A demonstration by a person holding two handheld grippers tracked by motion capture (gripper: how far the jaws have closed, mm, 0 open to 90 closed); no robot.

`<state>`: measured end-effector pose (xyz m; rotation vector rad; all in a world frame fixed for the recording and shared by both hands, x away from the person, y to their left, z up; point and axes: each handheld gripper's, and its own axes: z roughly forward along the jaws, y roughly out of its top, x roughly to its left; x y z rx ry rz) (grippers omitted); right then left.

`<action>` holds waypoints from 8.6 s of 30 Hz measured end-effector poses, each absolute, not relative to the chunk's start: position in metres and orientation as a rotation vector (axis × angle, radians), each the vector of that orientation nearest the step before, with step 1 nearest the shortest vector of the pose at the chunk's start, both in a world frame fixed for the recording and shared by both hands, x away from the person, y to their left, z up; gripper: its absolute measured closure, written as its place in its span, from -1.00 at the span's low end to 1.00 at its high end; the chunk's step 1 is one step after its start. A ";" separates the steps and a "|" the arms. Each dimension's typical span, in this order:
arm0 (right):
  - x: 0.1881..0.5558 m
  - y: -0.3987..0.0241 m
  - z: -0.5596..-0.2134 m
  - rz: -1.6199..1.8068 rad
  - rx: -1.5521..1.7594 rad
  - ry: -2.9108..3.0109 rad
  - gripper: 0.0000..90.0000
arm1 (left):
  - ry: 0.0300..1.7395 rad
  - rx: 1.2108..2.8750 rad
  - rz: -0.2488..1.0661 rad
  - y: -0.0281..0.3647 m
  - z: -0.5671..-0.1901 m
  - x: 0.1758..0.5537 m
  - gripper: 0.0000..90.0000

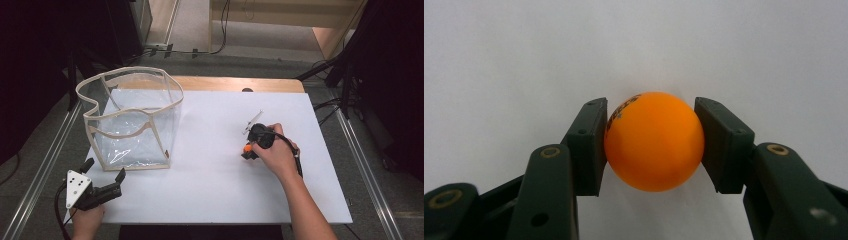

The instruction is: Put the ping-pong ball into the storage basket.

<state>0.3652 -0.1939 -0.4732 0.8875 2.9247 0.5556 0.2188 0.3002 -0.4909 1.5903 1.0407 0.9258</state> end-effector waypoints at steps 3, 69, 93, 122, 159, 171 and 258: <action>0.366 -0.193 -0.470 0.554 0.886 2.926 0.06 | 1.041 1.592 0.927 0.300 -0.491 0.219 -1.00; 0.390 -0.141 -0.408 0.586 0.671 3.018 0.07 | 1.030 1.601 0.929 0.299 -0.491 0.219 -1.00; 0.401 -0.100 -0.374 0.649 0.560 3.047 0.07 | 1.035 1.601 0.922 0.299 -0.491 0.220 -1.00; 0.409 -0.070 -0.355 0.674 0.491 3.064 0.07 | 1.037 1.593 0.917 0.300 -0.491 0.220 -1.00; 0.412 -0.058 -0.312 0.688 0.410 3.054 0.07 | 1.033 1.601 0.931 0.299 -0.491 0.219 -1.00; 0.414 -0.055 -0.295 0.726 0.407 3.048 0.07 | 1.033 1.603 0.929 0.298 -0.491 0.220 -1.00; 0.446 -0.016 -0.267 0.721 0.505 2.899 -0.51 | 1.035 1.601 0.911 0.300 -0.491 0.220 -1.00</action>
